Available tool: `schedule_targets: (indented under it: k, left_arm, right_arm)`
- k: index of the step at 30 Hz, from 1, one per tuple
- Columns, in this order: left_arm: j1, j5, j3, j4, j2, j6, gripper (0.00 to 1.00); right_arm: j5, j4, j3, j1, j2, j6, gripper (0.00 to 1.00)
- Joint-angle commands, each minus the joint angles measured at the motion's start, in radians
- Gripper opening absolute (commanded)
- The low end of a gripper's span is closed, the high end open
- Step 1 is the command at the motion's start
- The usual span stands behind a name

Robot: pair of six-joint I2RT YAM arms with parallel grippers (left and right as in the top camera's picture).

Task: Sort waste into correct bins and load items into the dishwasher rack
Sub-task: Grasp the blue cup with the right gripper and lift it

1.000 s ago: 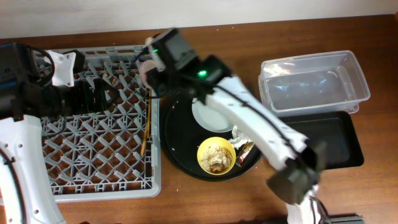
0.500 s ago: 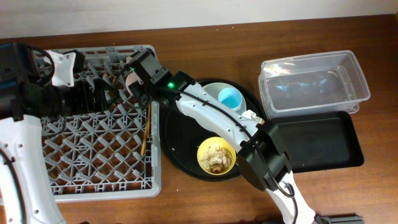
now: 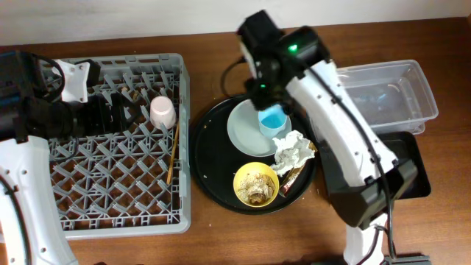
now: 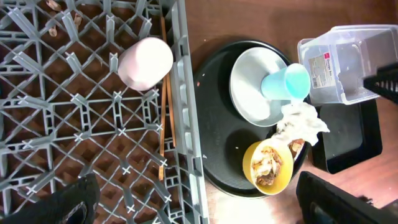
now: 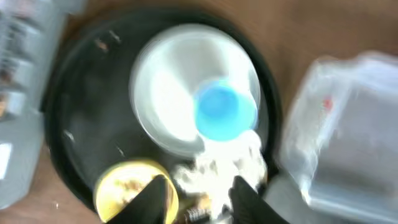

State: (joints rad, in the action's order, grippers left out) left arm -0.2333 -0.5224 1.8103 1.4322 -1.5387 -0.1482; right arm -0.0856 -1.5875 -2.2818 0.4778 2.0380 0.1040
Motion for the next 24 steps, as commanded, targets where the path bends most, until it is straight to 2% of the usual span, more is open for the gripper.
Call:
schedule_targets:
  k: [1,5,12,16,19,24]
  left_arm:
    - [-0.002,0.000,0.011,0.002,0.013,0.008,0.99]
    - [-0.002,0.000,0.011,0.001,0.013,0.008,0.99]
    - [-0.002,0.000,0.011,0.001,0.013,0.008,0.99]
    - [-0.002,0.000,0.011,0.001,0.013,0.008,0.99]
    - [-0.002,0.000,0.011,0.001,0.013,0.008,0.99]
    - [-0.002,0.000,0.011,0.001,0.013,0.008,0.99]
  right_arm:
    - [-0.005,-0.010,0.127,-0.042,0.026,-0.003,0.32]
    - [0.003,0.173,0.351,-0.033,0.026,-0.003,0.31]
    - [0.041,0.438,0.540,-0.019,0.027,-0.003,0.31]
    - [0.052,0.452,0.545,-0.018,0.027,-0.003,0.30]
    - [0.051,0.452,0.545,-0.018,0.029,-0.003,0.19]
    - [0.051,0.452,0.552,-0.018,0.029,-0.003,0.19]
